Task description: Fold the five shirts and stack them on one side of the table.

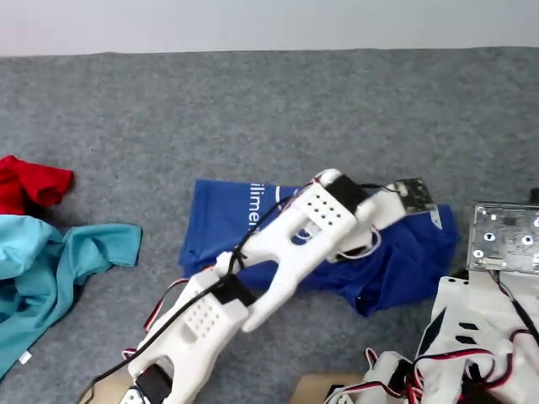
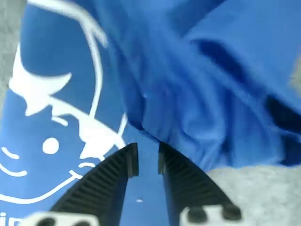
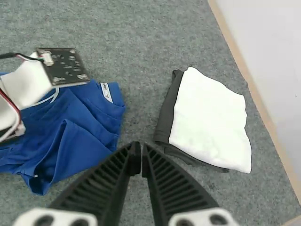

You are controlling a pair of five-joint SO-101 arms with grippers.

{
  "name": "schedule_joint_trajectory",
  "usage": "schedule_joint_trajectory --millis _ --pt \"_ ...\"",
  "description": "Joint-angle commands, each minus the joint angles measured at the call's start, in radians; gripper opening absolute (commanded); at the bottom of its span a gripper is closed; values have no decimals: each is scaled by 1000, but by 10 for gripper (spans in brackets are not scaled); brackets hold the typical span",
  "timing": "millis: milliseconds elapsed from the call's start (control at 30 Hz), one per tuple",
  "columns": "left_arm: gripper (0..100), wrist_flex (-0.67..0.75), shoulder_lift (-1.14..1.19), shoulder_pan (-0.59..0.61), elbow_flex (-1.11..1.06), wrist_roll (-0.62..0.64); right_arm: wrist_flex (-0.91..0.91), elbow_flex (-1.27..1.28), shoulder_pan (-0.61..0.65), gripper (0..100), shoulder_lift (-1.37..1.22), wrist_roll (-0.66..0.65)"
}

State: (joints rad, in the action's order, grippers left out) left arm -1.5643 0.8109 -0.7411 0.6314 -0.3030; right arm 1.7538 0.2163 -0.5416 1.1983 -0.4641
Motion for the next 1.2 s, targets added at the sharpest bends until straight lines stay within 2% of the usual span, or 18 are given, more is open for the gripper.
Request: schedule_joint_trajectory --millis 0,133,433,600,867,1167 --pt "79 11 20 37 4 0 38 5 -8 11 2 -9" --pt "78 -12 26 49 21 0 38 5 -8 11 2 -11" --pt "77 -189 -66 34 225 3 38 5 -8 11 2 -11" --pt "77 -157 -74 21 232 8 38 5 -8 11 2 -11" --pt "77 -26 77 -12 240 66 38 2 -8 11 2 -11" --pt "77 -127 147 2 242 64 38 3 -8 11 2 -11"
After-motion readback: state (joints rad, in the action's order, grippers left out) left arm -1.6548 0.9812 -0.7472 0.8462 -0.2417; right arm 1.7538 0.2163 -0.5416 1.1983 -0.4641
